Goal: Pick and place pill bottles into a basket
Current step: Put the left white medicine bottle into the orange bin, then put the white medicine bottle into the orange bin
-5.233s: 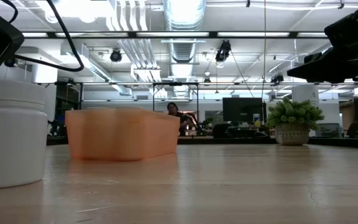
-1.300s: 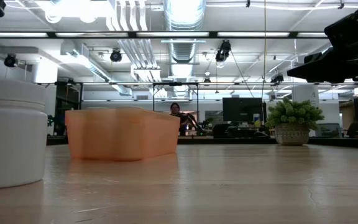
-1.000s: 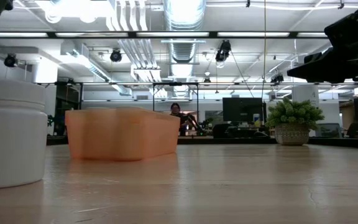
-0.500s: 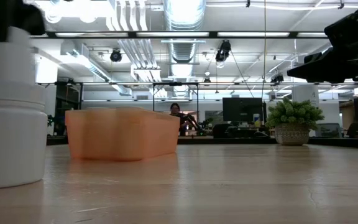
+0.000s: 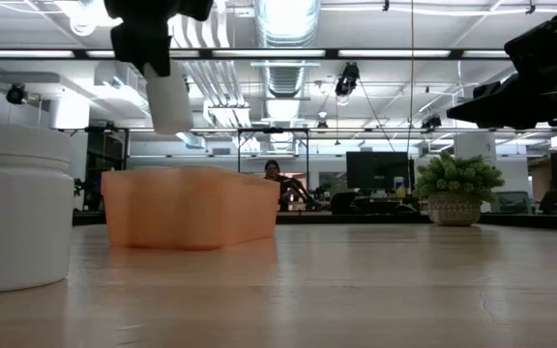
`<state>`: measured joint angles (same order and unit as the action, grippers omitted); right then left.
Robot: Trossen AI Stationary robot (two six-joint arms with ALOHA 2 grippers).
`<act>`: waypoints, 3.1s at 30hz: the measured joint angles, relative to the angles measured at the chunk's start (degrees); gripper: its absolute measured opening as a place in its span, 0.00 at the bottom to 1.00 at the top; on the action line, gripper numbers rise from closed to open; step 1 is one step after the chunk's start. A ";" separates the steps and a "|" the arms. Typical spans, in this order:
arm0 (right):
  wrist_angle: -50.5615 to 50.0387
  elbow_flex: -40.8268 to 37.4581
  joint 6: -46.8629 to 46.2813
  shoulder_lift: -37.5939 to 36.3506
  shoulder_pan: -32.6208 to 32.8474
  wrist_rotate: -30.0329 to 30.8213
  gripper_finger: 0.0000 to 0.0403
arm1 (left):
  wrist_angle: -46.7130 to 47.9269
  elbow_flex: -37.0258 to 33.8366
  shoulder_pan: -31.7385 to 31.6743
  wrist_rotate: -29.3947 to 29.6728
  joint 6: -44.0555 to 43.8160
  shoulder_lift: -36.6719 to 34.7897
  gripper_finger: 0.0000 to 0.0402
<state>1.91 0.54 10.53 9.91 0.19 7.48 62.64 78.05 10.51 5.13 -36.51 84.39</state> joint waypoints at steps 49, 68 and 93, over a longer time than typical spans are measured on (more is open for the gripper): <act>0.02 0.00 0.00 -0.02 0.00 0.00 0.02 | -0.11 2.39 -11.79 4.14 18.90 19.63 0.40; 0.02 0.00 0.00 -0.04 0.00 0.00 0.02 | 1.46 3.44 -10.97 3.97 15.85 16.91 0.69; 0.00 0.00 0.00 -0.04 0.00 0.00 0.02 | -6.89 2.77 12.54 -7.38 31.34 5.07 0.69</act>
<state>1.91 0.54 10.53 9.87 0.19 7.49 55.75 80.82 23.06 -2.25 -5.17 89.46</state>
